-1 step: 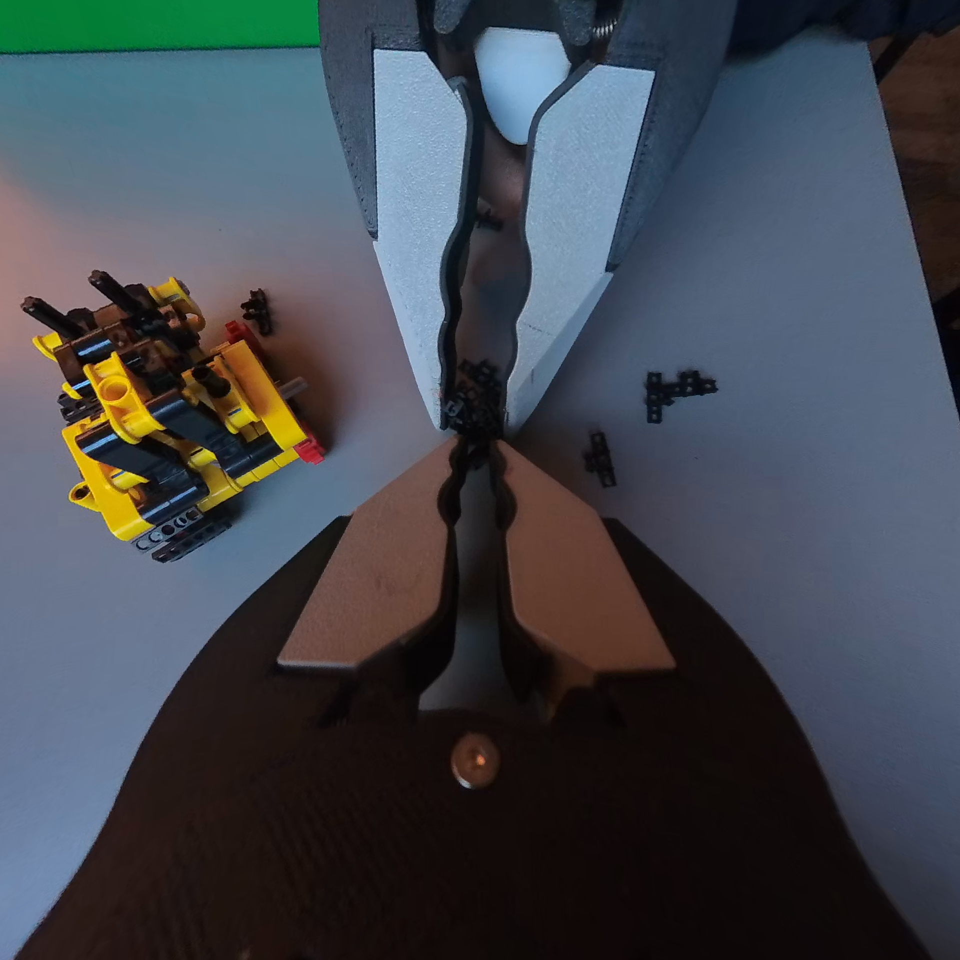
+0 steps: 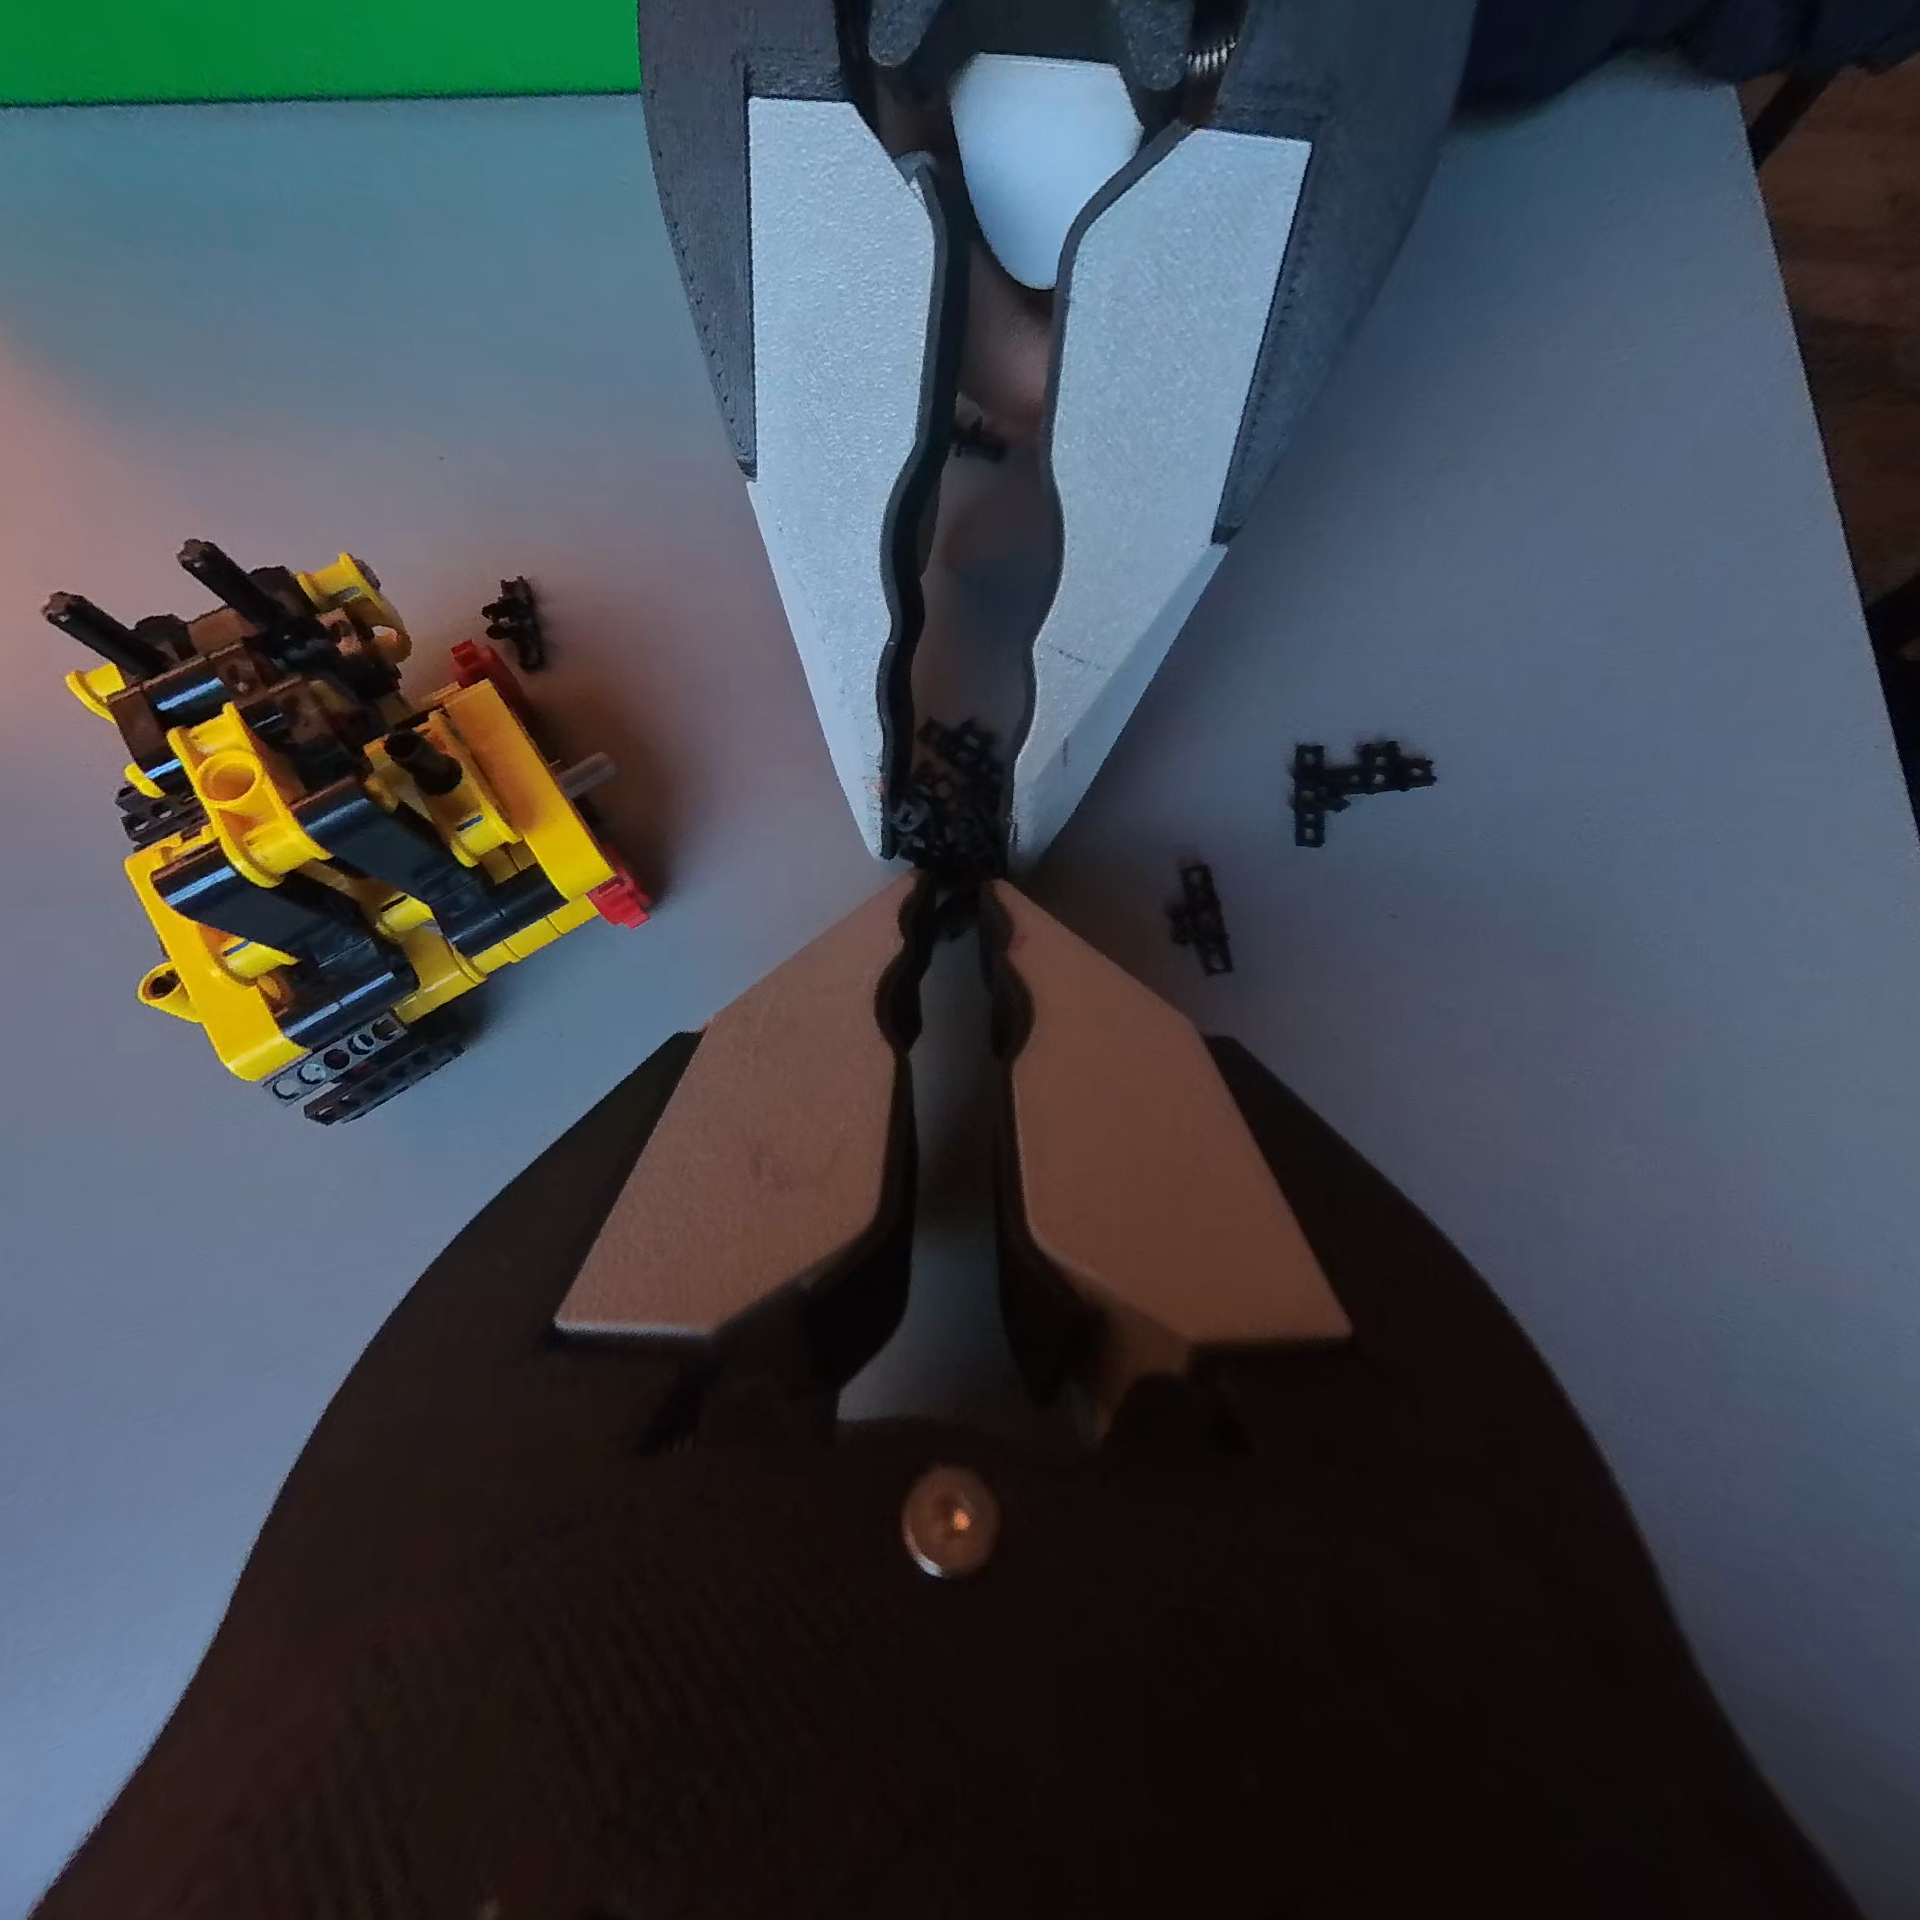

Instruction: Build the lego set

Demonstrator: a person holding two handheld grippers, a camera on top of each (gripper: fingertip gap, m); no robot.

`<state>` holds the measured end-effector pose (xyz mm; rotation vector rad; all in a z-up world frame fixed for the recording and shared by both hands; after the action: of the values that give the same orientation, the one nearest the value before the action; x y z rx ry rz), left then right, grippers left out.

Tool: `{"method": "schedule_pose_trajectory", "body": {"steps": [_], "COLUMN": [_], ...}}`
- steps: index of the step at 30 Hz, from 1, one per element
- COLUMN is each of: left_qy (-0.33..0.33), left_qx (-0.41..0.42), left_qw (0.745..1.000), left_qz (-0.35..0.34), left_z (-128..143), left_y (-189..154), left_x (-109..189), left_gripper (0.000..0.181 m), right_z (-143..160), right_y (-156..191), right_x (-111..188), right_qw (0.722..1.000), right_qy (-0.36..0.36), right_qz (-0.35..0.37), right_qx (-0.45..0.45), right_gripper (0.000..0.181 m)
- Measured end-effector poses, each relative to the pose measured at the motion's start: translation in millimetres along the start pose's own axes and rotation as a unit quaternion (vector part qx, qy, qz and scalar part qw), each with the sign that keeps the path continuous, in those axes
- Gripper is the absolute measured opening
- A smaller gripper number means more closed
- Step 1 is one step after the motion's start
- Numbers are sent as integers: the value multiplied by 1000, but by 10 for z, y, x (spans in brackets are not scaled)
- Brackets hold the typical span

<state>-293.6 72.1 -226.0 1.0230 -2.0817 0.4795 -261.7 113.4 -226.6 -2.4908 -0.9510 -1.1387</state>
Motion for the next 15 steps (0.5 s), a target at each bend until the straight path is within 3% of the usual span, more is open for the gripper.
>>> {"method": "schedule_pose_trajectory", "body": {"steps": [15], "left_qy": [0], "left_qx": [-10], "left_qw": [1000], "left_qz": [-5], "left_z": [-3], "left_y": [-13], "left_x": [5], "left_gripper": [5], "right_z": [-11], "right_y": [10], "right_x": [21], "right_qw": [1000], "right_qy": [-8], "right_qz": [-2], "right_qx": [1], "right_gripper": [16]}}
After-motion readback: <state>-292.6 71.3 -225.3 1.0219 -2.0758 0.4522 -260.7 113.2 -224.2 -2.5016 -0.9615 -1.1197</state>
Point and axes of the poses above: each gripper's, where its closed fingertips meet, x back along the fingers, z out of its underside, y = z × x across the jaws, the point moved 4 cm from there along x, back along the fingers, and after that the axes turned 6 degrees about y, right-handed, at the moved point
